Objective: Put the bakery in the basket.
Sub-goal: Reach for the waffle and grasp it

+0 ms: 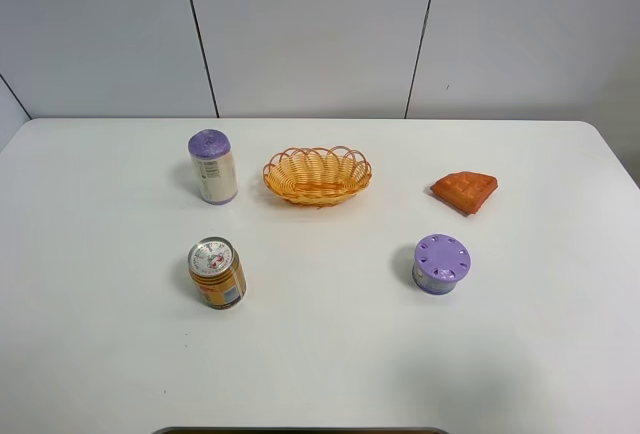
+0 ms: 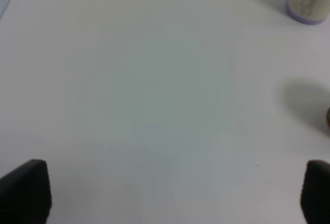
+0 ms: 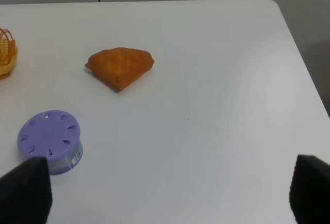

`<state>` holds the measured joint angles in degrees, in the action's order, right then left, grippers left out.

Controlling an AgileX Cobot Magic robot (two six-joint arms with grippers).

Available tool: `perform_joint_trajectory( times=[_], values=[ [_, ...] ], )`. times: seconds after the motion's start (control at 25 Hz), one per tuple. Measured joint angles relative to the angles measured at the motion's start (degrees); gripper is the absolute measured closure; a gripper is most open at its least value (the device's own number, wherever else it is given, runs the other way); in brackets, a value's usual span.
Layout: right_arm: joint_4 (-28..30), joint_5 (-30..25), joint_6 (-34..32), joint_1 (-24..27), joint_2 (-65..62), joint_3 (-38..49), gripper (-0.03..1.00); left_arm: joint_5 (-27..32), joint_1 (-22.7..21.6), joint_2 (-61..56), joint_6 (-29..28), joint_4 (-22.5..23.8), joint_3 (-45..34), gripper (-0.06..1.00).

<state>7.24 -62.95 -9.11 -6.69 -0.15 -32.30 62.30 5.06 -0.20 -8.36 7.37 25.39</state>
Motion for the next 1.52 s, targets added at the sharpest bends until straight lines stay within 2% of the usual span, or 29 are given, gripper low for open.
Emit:
perform_joint_trajectory(
  times=[1.24,1.52],
  values=[
    [0.6,0.0,0.0,0.0,0.0,0.0,0.06,0.0,0.0,0.0,0.0,0.0,0.0,-0.04],
    [4.9,-3.8,3.9,0.0,5.0,-8.0,0.06,0.0,0.0,0.0,0.0,0.0,0.0,-0.04]
  ],
)
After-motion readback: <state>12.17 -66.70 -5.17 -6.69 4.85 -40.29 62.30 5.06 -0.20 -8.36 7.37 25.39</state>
